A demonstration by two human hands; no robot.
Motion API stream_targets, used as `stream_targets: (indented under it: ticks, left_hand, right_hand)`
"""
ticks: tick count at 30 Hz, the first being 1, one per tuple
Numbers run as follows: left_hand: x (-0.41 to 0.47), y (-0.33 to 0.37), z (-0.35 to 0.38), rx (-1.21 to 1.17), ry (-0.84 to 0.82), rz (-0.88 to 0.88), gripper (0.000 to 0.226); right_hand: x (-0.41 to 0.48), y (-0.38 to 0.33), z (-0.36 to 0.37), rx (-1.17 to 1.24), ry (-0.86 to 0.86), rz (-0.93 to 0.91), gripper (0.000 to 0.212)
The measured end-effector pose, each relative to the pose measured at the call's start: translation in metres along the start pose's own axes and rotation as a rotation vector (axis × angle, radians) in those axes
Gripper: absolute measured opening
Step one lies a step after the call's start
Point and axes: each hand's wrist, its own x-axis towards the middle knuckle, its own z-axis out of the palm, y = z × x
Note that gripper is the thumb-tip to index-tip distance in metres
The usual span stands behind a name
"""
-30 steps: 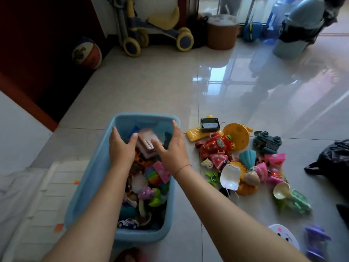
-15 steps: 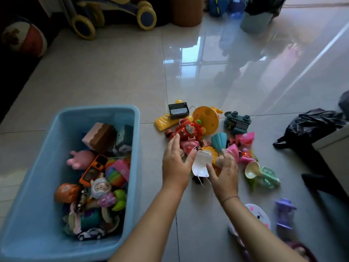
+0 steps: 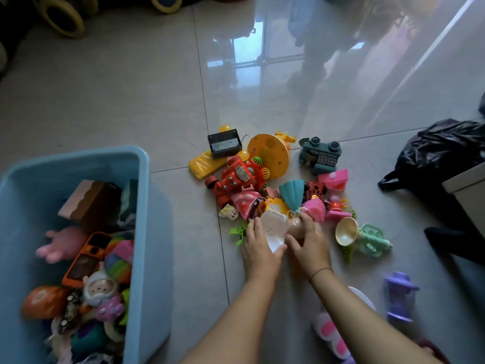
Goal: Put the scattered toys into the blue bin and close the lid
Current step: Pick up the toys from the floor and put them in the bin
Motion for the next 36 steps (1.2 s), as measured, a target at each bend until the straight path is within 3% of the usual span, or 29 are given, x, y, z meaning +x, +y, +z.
stream_targets:
  ticks: [5,9,13,21,28,32,36]
  left_hand:
    - [-0.001,0.001,0.002,-0.004,-0.014,0.016,0.083]
    - [-0.014,0.007,-0.018,-0.148,0.041,0.010,0.067]
    - [-0.028,0.008,-0.062,-0.328,0.229,0.034,0.040]
    - [-0.069,-0.008,-0.215,-0.523,0.654,0.117,0.028]
    - [-0.112,-0.076,-0.326,-0.428,1.123,-0.049,0.023]
    - [-0.121,-0.112,-0.316,-0.262,1.022,-0.057,0.029]
    - [-0.122,-0.101,-0.280,-0.249,0.887,0.007,0.043]
  right_hand:
    - [-0.010,0.005,-0.001,0.081,-0.016,0.012,0.063]
    - [-0.026,-0.006,-0.004,0.152,-0.009,0.009,0.063]
    - [-0.047,-0.037,-0.015,0.268,0.093,-0.040,0.057]
    - [-0.081,-0.157,-0.044,0.460,0.128,-0.346,0.054]
    - [-0.140,-0.271,-0.012,0.455,-0.070,-0.614,0.055]
    - [-0.161,-0.287,0.024,0.289,-0.194,-0.608,0.052]
    - [-0.156,-0.254,0.031,0.210,-0.103,-0.548,0.051]
